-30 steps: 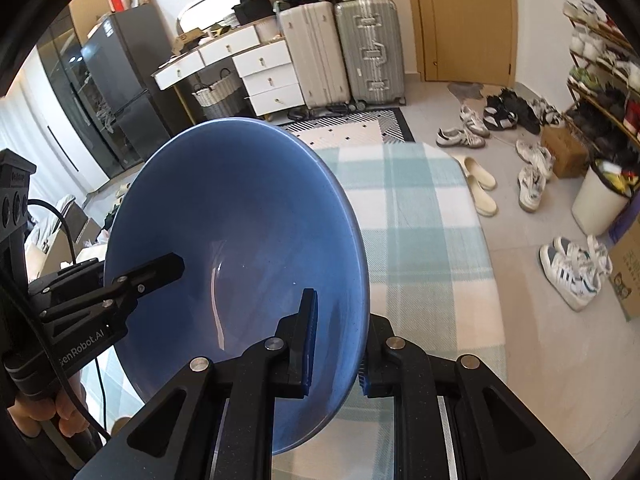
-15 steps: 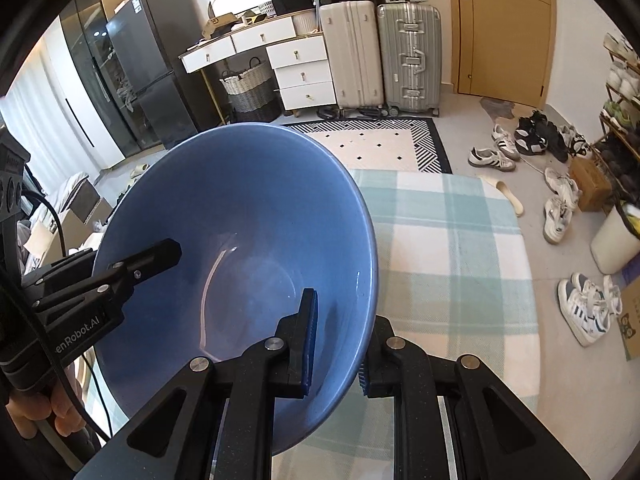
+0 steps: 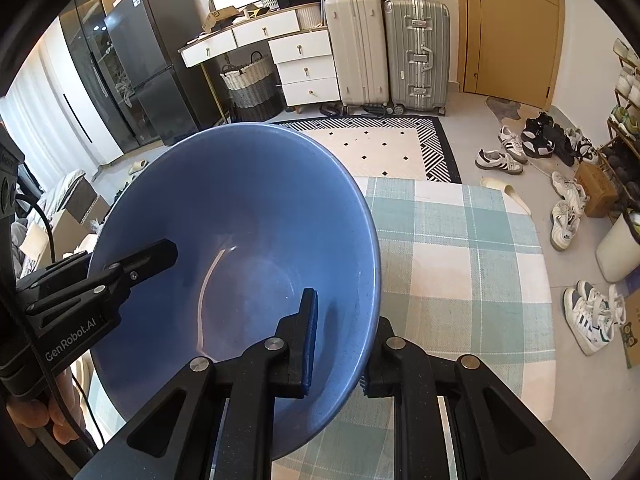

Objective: Organize plates and bowls
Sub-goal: 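Lift the larger blue bowl with both grippers and carry it over the smaller bowl, then lower the larger blue bowl into the smaller blue bowl and open both grippers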

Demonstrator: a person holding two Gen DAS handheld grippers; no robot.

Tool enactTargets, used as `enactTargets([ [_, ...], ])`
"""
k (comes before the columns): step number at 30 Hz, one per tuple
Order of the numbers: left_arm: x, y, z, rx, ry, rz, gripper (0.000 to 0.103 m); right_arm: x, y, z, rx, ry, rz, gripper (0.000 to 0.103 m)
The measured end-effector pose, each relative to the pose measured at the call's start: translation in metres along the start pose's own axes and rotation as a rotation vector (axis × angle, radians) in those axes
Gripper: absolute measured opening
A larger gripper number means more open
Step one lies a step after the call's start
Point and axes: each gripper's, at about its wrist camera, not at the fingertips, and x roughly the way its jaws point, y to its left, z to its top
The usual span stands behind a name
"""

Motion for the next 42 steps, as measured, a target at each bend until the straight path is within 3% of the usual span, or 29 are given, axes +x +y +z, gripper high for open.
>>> enactTargets([
  [6,0.029,0.006,0.006,-0.006,0.008,0.0,0.015,0.017,-0.004,0.008,-0.004,0.011,-0.012,0.017],
  [26,0.143,0.009,-0.017,0.001,0.09,0.014,0.015,0.078,-0.013,0.011,-0.013,0.093,-0.056,0.017],
  [42,0.167,0.028,-0.026,-0.037,0.104,-0.017,0.015,0.085,-0.014,0.01,-0.019,0.087,-0.058,0.017],
])
